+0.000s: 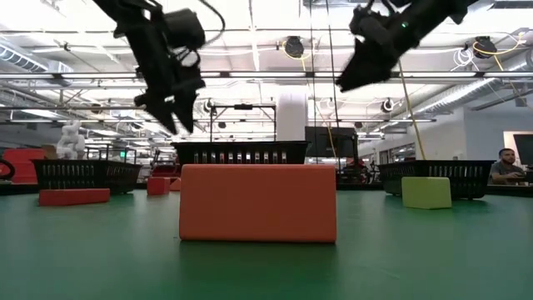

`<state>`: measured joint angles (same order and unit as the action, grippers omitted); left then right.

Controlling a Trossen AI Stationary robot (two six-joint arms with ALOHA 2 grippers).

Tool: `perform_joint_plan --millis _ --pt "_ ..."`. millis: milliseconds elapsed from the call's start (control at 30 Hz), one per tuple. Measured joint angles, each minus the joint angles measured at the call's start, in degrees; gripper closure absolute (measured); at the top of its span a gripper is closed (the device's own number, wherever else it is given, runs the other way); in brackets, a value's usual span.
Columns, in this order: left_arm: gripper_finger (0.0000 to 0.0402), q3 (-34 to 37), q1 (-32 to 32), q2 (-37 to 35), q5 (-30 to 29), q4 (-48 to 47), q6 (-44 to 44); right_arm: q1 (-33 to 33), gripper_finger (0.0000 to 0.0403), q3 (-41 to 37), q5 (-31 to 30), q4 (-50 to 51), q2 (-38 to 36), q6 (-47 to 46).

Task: Sort & place blocks by color
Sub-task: Put the red block into the top right black basket

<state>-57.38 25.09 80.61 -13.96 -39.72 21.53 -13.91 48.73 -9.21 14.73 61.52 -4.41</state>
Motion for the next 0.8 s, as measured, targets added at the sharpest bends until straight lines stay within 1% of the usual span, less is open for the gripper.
perform_joint_plan --millis 100,167,367,500,667,800 --pt "0.0119 -2.9 1.0 5.0 2.1 -3.9 3.2 -0.1 0.0183 0.0 0.0 -5.3 0.0 2.3" --pt "0.0119 -5.3 1.2 8.7 4.0 -6.1 4.1 -0.2 0.0183 0.0 0.0 -6.9 0.0 3.1" --pt "0.0119 -14.5 1.2 19.0 4.5 -16.7 6.9 -0.3 0.0183 0.0 0.0 -6.0 0.0 4.8" --pt "0.0119 -19.5 1.3 23.0 4.6 -22.6 9.1 -0.6 0.0183 0.0 0.0 -4.9 -0.5 5.1" --pt "0.0119 -21.0 2.1 26.3 4.7 -27.6 12.9 -0.7 0.0183 0.0 0.0 -2.3 -1.6 5.1" --pt "0.0119 -21.0 2.9 28.6 6.3 -27.3 14.6 -0.7 0.0183 0.0 0.0 -0.9 -2.6 5.1"
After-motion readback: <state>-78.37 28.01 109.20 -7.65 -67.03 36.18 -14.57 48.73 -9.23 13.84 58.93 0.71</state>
